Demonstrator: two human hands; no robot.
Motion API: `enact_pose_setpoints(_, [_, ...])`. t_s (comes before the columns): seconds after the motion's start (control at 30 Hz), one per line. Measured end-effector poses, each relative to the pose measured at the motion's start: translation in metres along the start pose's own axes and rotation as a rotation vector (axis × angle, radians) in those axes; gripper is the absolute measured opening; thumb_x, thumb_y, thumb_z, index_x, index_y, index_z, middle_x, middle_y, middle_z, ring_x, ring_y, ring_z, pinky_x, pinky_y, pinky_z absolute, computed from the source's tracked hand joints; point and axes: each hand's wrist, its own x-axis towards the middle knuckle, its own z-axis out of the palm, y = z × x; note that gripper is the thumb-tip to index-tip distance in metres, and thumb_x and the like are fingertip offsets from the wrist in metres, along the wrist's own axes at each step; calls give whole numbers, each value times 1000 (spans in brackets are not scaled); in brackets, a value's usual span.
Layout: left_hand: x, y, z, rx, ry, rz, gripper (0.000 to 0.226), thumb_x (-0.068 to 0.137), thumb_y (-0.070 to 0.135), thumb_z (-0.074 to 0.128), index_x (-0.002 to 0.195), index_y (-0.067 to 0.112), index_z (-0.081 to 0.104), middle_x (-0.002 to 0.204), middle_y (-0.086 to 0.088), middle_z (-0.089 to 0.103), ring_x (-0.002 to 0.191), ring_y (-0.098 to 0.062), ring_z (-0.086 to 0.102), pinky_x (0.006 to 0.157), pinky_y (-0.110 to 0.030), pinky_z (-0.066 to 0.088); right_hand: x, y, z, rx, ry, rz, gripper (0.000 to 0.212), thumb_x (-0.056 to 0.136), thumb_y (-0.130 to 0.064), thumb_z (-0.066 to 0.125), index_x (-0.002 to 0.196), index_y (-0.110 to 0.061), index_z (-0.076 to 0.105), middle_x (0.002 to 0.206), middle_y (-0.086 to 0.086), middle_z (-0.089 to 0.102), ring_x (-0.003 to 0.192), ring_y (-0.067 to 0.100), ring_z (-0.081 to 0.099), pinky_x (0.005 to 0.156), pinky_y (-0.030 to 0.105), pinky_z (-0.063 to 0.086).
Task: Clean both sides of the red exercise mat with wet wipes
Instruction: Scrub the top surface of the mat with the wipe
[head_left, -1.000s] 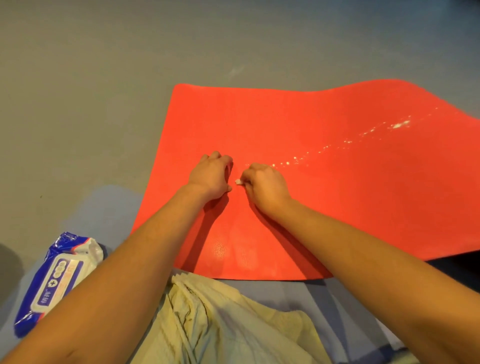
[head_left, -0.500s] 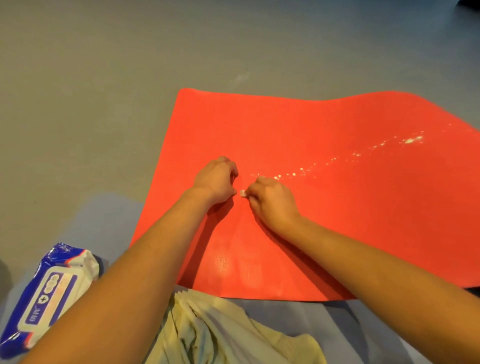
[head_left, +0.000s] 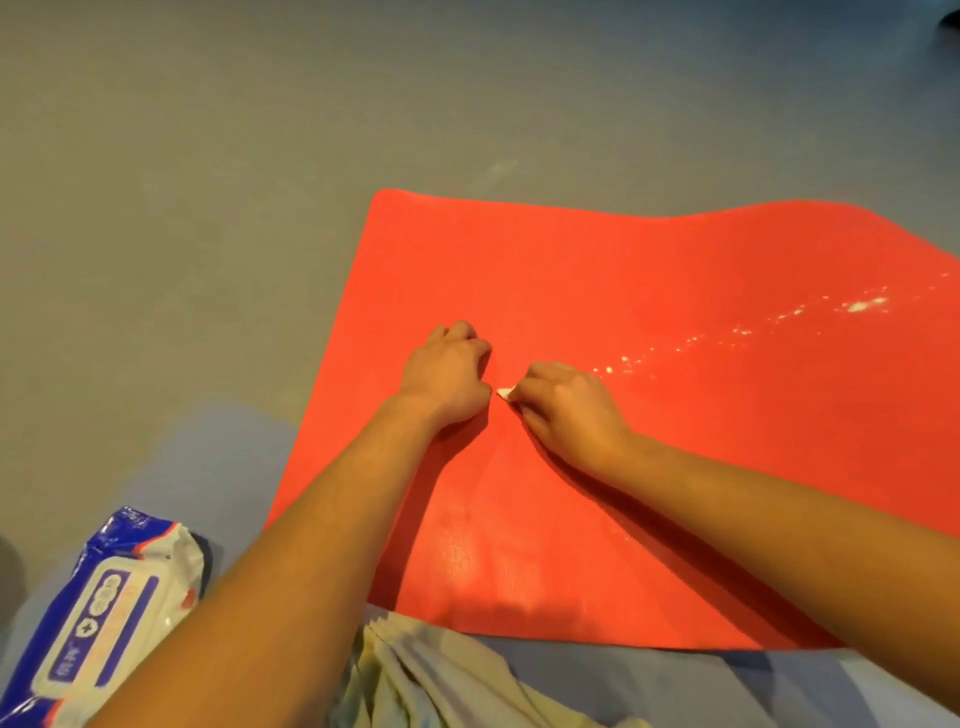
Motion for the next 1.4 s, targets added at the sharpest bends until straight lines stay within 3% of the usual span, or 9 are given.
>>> enact_pose_setpoints(0.13, [2,-1,1,5,5,-13,43,81,36,71,121,21,69,135,1,52,121,-28,47,97,-47,51,31,20,7,-46,18,-38,26,93,-36,49,91,-20,68,87,1,58,83,28,58,66,42,48])
enact_pose_setpoints(0.3, [-2,4,8,-27,-12,-10,60,79,39,63,134,15,60,164,-4,35,150,-25,30,112,-52,42,104,59,8,-91,67,128,12,86,-20,64,91,-19,75,91,7,64,87,36,64,66,41,47])
enact_pose_setpoints(0.43, [-2,7,7,-10,-2,-9,62,85,38,63,141,14,51,163,-4,36,149,-23,33,112,-47,38,122,62,1,-91,28,224,16,85,-18,62,92,-21,76,99,5,65,89,36,65,67,41,46])
enact_pose_setpoints(0.73, [0,8,15,17,55,-7,65,92,60,57,149,32,45,160,3,34,146,-22,29,108,-50,34,60,48,1,-156,29,-88,21,96,-31,55,90,-15,68,87,4,55,79,31,58,57,43,49])
enact_pose_setpoints(0.97, [4,7,20,34,85,-13,70,88,66,59,147,31,47,161,4,32,148,-21,26,108,-50,32,155,96,14,-222,97,215,13,85,-14,58,84,-10,70,88,12,58,83,38,60,60,42,43])
enact_pose_setpoints(1.03, [5,7,20,22,90,-15,70,86,67,60,145,31,48,160,4,32,147,-20,26,108,-50,32,166,96,15,-197,85,272,17,82,-15,56,87,-9,72,93,12,59,88,37,60,64,42,43])
enact_pose_setpoints(1.17, [5,9,17,3,85,-21,69,86,66,61,144,31,48,158,5,33,147,-20,26,107,-49,32,147,97,16,-5,137,216,24,88,-30,53,78,-15,69,88,4,60,82,29,61,65,36,46])
enact_pose_setpoints(1.3, [5,11,16,-6,64,-35,69,88,63,62,146,29,47,159,5,31,147,-20,25,109,-49,31,129,105,11,217,88,202,11,83,-21,67,90,-20,75,94,-1,69,90,19,66,81,37,51])
enact_pose_setpoints(1.4, [5,12,17,-1,69,-39,69,88,63,62,146,29,47,159,5,31,146,-20,25,109,-49,31,131,103,20,261,147,258,12,78,-21,73,89,-19,75,94,0,69,88,19,65,80,38,50])
